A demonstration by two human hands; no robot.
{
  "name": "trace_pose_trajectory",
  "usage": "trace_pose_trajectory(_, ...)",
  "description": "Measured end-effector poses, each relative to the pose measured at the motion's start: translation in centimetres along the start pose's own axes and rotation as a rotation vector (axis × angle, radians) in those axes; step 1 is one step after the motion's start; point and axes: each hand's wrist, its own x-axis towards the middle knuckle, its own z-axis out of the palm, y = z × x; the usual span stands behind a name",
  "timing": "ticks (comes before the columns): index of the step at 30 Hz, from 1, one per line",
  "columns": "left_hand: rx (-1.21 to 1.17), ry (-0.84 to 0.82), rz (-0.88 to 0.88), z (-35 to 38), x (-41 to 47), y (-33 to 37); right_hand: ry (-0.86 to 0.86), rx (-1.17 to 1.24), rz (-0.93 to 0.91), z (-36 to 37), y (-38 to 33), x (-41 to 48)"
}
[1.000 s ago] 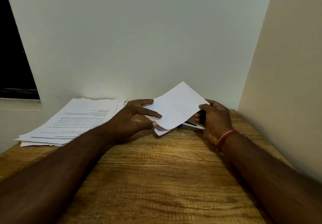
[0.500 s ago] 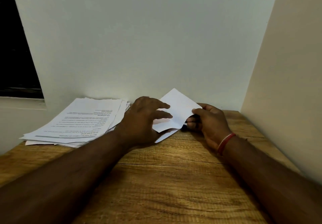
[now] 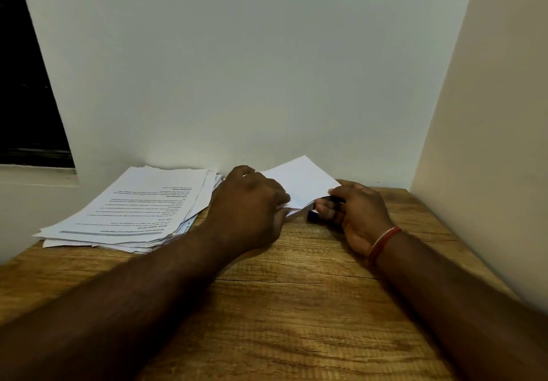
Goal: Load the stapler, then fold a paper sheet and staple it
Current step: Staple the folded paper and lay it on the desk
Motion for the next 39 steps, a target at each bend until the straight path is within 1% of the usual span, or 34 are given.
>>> trace_pose_trajectory(3, -0.040, 0.062, -0.033, 0.0, 0.0, -0.2, -0.011, 0.001, 0.004, -0.1, 0.1, 0.1)
trace_pose_trajectory(6, -0.145, 0.144, -0.174, -0.2, -0.2, -0.6, -0.068, -0.044, -0.020, -0.2, 0.1, 0.0)
trace_pose_trajectory(8, -0.212, 0.150, -0.252, -0.2, -0.3, -0.8, -0.142, -0.073, -0.041, -0.3, 0.1, -0.1)
trace_pose_trajectory(10, -0.277, 0.142, -0.295, -0.2, -0.4, -1.0, -0.211, -0.145, -0.053, -0.4, 0.4, -0.3)
trace_pose_trajectory(13, -0.347, 0.135, -0.354, -0.3, -0.5, -1.1, -0.268, -0.203, -0.070, -0.3, 1.1, -0.2)
trace_pose_trajectory(16, -0.344, 0.142, -0.342, -0.2, -0.6, -1.0, -0.247, -0.164, -0.062, -0.4, 1.3, 0.0)
trace_pose_trajectory(20, -0.414, 0.156, -0.362, -0.1, -0.6, -1.0, -0.236, -0.150, -0.046, -0.6, 1.4, 0.1)
trace_pose_trajectory(25, -0.476, 0.155, -0.394, 0.2, -0.6, -1.3, -0.137, -0.130, 0.001, -0.5, 0.9, 0.4)
trace_pose_trajectory(34, -0.490, 0.098, -0.382, 0.4, -0.6, -1.3, -0.052, -0.215, -0.027, -0.6, 0.2, 0.2)
trace_pose_trajectory(39, -0.570, 0.119, -0.452, 0.4, -0.5, -1.3, -0.041, -0.267, -0.050, -0.7, 0.3, 0.3)
